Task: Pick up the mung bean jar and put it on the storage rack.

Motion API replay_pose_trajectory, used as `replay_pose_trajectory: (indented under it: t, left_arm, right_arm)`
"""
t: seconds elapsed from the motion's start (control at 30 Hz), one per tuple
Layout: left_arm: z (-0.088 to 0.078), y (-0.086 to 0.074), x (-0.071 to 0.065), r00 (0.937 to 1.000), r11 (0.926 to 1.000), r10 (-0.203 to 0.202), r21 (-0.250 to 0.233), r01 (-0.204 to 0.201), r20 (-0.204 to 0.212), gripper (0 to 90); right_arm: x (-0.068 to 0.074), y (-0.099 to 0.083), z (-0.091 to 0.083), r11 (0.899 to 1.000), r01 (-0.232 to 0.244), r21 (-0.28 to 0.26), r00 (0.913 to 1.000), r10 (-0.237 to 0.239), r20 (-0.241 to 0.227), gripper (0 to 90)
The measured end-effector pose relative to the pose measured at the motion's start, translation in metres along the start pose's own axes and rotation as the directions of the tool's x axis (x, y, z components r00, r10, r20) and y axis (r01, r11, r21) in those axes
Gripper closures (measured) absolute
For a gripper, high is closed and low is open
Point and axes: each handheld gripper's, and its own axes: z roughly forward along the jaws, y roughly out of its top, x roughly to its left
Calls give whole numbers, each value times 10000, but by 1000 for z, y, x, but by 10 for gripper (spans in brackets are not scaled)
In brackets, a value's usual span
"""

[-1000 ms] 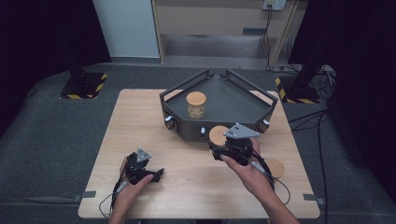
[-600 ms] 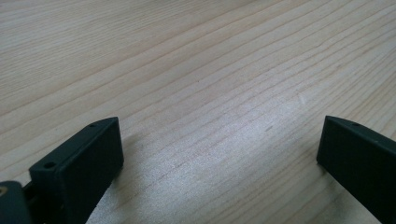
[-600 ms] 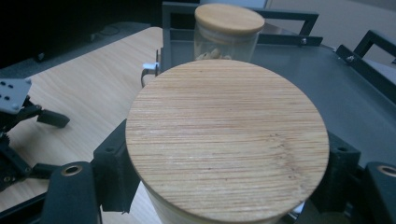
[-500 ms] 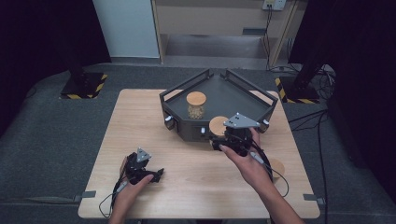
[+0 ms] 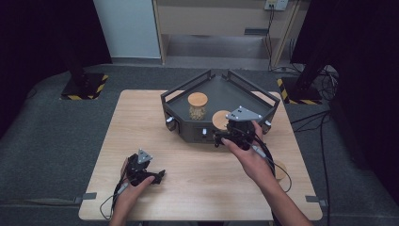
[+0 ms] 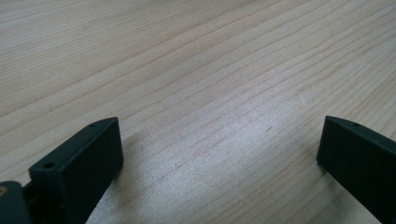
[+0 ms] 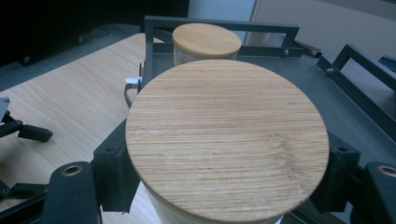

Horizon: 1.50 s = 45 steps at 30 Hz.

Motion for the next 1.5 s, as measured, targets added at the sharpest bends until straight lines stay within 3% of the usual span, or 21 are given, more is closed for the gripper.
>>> replay_pose_trajectory:
  t: [0.77, 1.5]
  left_arm:
    - [0, 0, 0, 10000, 10000, -2, -6, 2, -10, 0]
    - [0, -1, -1, 10000, 10000, -6, -31, 6, -16, 0]
  right_arm:
    - [-13, 23, 8, 9999, -102, 85, 9996, 100, 248, 257]
    - [-26, 41, 31, 9991, -367, 202, 9978, 355, 565, 257]
